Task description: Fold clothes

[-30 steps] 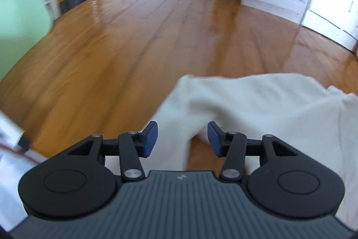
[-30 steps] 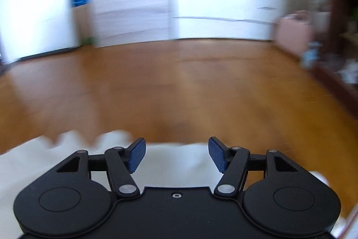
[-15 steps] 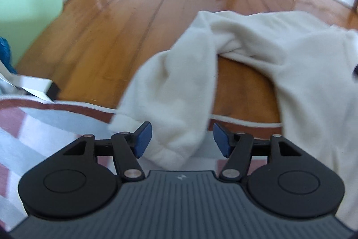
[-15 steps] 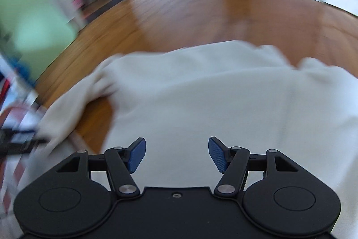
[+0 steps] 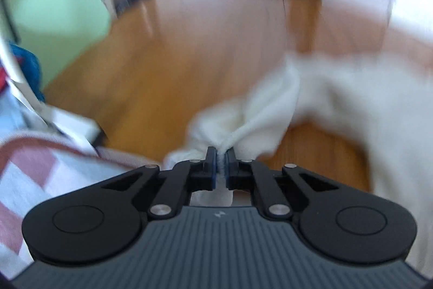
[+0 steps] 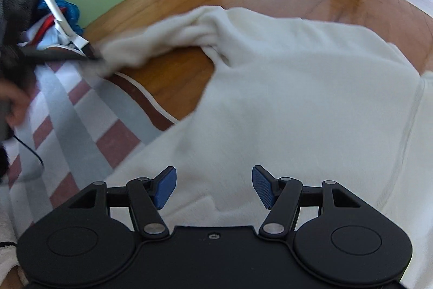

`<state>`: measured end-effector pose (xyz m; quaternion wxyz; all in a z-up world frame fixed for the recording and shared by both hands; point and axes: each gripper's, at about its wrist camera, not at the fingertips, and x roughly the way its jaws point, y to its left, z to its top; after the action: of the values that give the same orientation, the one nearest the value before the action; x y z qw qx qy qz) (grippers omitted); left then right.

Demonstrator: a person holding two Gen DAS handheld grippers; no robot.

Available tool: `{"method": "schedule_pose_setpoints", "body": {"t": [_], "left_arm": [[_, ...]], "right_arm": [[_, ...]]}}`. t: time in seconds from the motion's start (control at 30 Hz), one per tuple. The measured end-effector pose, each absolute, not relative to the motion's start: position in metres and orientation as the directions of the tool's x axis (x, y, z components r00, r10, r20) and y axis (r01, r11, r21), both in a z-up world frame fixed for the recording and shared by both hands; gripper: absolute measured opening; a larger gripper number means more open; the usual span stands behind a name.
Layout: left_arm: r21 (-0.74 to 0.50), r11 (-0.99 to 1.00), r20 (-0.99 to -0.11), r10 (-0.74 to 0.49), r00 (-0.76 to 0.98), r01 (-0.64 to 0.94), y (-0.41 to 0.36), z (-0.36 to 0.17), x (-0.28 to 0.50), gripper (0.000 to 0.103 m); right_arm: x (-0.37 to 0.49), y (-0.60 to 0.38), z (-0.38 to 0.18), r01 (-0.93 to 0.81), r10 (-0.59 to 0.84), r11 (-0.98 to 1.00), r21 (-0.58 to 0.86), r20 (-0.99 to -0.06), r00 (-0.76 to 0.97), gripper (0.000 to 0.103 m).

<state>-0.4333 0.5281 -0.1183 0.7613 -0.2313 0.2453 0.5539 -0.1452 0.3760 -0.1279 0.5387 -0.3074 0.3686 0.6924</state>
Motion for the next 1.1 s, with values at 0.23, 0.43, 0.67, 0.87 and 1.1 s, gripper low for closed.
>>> {"method": "schedule_pose_setpoints", "body": {"t": [0.23,0.43,0.67,0.87,1.1], "left_arm": [[-0.647,0.099,-0.411,0.790,0.455,-0.756,0.564,-0.074,-0.575,0.004],[-0.587,-0.231,-0.565,0.803,0.189,-0.776,0.578,-0.113,-0.612,0.009],[-0.351,-0.152,-0.794,0.571,0.208,-0.924,0.569,-0.154,-0.546,0.061],[-0.302,-0.123,-0.858,0.467,0.213,-0.945,0.564,-0.170,-0.510,0.079],[-0.404,-0.194,-0.780,0.584,0.225,-0.894,0.575,-0.199,-0.533,0.007]], "right_arm": [[-0.119,0.360,-0.146,-0.983,0.498,-0.097,0.155,-0.848,-0.182,0.067],[-0.120,0.354,-0.145,-0.978,0.492,-0.083,0.192,-0.845,-0.208,0.067],[-0.133,0.344,-0.131,-0.964,0.500,-0.093,0.248,-0.826,-0.260,0.067],[-0.157,0.336,-0.124,-0.930,0.469,-0.133,0.344,-0.804,-0.364,0.067],[-0.246,0.324,-0.131,-0.859,0.303,-0.357,0.367,-0.824,-0.478,0.068]]}}
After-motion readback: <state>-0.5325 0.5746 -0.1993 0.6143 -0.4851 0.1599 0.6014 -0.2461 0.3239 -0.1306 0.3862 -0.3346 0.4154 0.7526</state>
